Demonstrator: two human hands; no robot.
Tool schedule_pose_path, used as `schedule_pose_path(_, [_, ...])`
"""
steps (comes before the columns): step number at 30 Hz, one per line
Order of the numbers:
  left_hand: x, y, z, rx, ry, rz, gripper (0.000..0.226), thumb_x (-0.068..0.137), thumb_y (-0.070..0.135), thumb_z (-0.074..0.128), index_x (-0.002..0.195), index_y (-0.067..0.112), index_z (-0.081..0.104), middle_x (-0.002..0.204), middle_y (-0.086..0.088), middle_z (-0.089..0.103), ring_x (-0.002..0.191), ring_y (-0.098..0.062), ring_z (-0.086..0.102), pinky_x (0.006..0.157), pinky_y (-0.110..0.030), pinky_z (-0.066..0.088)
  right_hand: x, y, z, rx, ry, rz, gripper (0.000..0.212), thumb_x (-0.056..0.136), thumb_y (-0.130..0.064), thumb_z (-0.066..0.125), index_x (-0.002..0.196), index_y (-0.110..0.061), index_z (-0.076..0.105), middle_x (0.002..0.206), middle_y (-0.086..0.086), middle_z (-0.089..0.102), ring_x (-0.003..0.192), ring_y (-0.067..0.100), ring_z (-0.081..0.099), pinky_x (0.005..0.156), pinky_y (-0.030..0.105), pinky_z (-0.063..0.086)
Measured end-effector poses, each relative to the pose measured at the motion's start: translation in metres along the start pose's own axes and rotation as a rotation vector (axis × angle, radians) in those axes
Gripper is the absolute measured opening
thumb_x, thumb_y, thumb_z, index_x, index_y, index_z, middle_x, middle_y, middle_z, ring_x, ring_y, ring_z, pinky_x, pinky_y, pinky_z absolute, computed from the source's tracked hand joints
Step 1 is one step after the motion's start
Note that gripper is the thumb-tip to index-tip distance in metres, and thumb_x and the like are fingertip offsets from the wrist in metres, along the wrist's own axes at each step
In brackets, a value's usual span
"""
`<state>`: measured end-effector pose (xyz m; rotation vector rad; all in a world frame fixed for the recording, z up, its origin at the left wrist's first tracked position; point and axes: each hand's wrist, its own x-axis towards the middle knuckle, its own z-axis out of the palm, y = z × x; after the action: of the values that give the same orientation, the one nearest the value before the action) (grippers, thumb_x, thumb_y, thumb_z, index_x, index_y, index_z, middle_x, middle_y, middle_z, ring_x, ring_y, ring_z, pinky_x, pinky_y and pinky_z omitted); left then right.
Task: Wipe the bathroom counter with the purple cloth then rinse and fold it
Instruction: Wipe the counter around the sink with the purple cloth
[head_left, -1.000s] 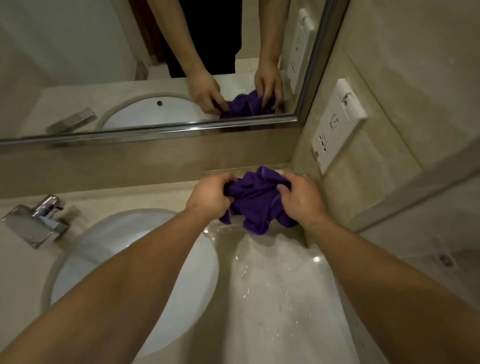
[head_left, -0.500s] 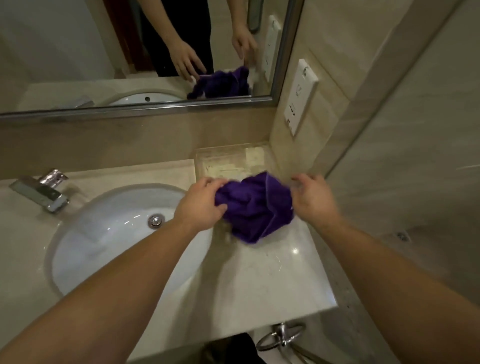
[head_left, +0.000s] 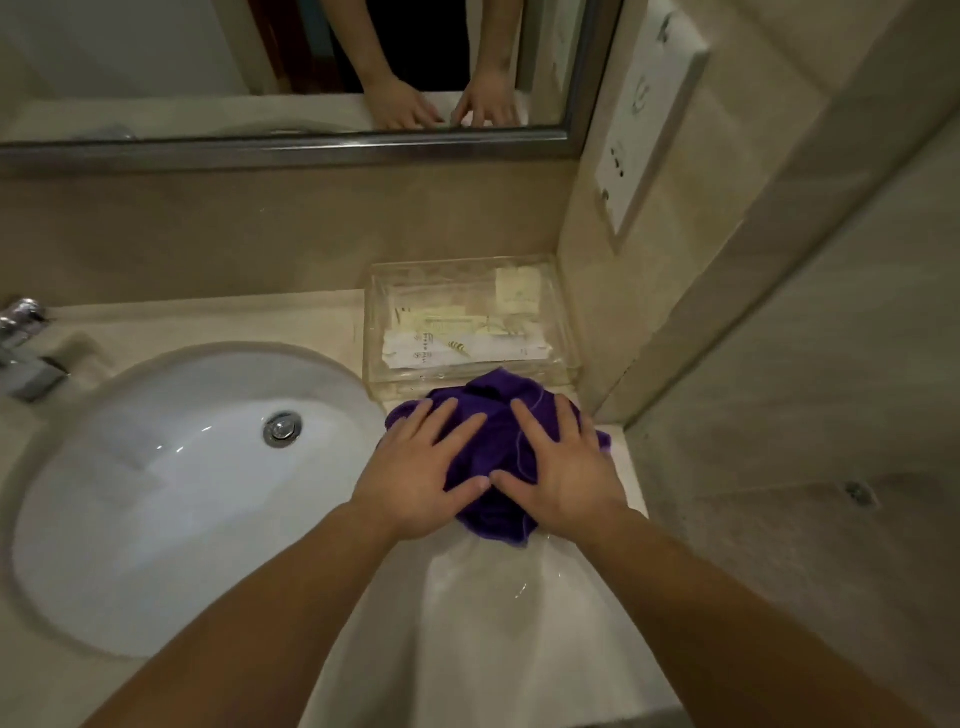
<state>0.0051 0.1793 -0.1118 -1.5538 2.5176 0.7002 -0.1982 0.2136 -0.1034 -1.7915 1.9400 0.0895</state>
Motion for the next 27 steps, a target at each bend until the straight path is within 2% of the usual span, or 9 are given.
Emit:
schedule_pose_path(2, [0.01,0.0,0.014,0.042,-0.034,0.004,0.077,0.091,0.077,0.021,0.158,0.047,-0.003,0.169,0.007,-0.014,0.156,-0.018,-0.016,0.125,-0.042,-0.006,0.014,0.001,0.01,-0.072,-0.022,-0.013,0.088,0.09,-0.078,0.038,0.155,-0.049,-0.013,0.169,0.006,-0.015,0.154,0.039,-0.007,0.121,0.059,0.014])
schedule_pose_path(4, [0.017,-0.002,0.025,0.094,-0.007,-0.005,0.076,0.089,0.075,0.008,0.157,0.046,-0.008,0.168,0.005,-0.017,0.156,-0.019,-0.016,0.124,-0.042,-0.01,0.024,0.005,0.016,-0.1,-0.004,-0.005,0.086,0.09,-0.078,0.033,0.155,-0.048,-0.015,0.168,0.006,-0.017,0.154,0.039,-0.008,0.122,0.058,0.009])
schedule_pose_path(6, [0.025,-0.004,0.032,0.113,0.037,-0.025,0.075,0.087,0.071,0.0,0.157,0.044,-0.006,0.17,0.004,-0.011,0.156,-0.019,-0.012,0.125,-0.042,-0.009,0.031,0.006,0.021,-0.102,0.039,0.002,0.081,0.092,-0.077,0.028,0.156,-0.046,-0.013,0.168,0.005,-0.017,0.154,0.037,-0.01,0.123,0.059,0.005])
schedule_pose_path(10, [0.043,-0.007,0.031,0.123,0.118,-0.034,0.073,0.093,0.064,0.002,0.16,0.038,0.013,0.17,0.001,0.013,0.157,-0.022,0.008,0.124,-0.042,-0.003,0.038,-0.005,0.026,-0.075,0.073,0.072,0.07,0.1,-0.065,0.02,0.158,-0.04,-0.008,0.169,0.008,-0.014,0.154,0.037,-0.012,0.122,0.062,0.003])
schedule_pose_path(18, [0.053,-0.011,0.039,0.152,0.186,-0.04,0.071,0.096,0.06,0.006,0.158,0.032,0.027,0.168,0.0,0.02,0.156,-0.022,0.014,0.126,-0.045,0.005,0.044,-0.015,0.03,-0.21,0.112,0.065,0.061,0.106,-0.052,0.022,0.159,-0.03,0.004,0.168,0.017,0.0,0.153,0.043,0.002,0.117,0.066,0.018])
schedule_pose_path(20, [0.052,-0.01,0.039,0.152,0.176,-0.046,0.073,0.095,0.061,0.004,0.16,0.032,0.021,0.17,0.002,0.012,0.157,-0.02,0.008,0.126,-0.044,0.001,0.045,-0.012,0.031,-0.277,0.148,0.033,0.06,0.104,-0.053,0.026,0.158,-0.027,0.014,0.165,0.022,0.013,0.148,0.046,0.02,0.112,0.062,0.031])
schedule_pose_path(22, [0.051,-0.01,0.038,0.139,0.157,-0.043,0.068,0.099,0.061,0.01,0.161,0.033,0.014,0.171,0.003,0.004,0.157,-0.019,0.001,0.126,-0.043,-0.003,0.047,-0.004,0.029,-0.366,0.199,-0.033,0.061,0.102,-0.055,0.031,0.154,-0.024,0.029,0.154,0.026,0.035,0.13,0.047,0.044,0.096,0.056,0.047])
schedule_pose_path(24, [0.049,-0.011,0.035,0.125,0.123,-0.028,0.065,0.102,0.06,0.018,0.161,0.035,0.007,0.171,0.004,-0.002,0.157,-0.018,-0.004,0.126,-0.042,-0.005,0.05,0.009,0.025,-0.425,0.244,-0.136,0.062,0.098,-0.058,0.034,0.149,-0.022,0.042,0.141,0.026,0.05,0.114,0.045,0.055,0.086,0.051,0.051])
schedule_pose_path(27, [0.041,-0.014,0.032,0.13,0.073,-0.002,0.068,0.1,0.065,0.024,0.16,0.039,0.005,0.171,0.004,-0.003,0.157,-0.018,-0.003,0.125,-0.041,0.0,0.056,0.028,0.017,-0.417,0.234,-0.284,0.067,0.097,-0.062,0.027,0.15,-0.024,0.041,0.146,0.024,0.047,0.129,0.044,0.047,0.101,0.052,0.047])
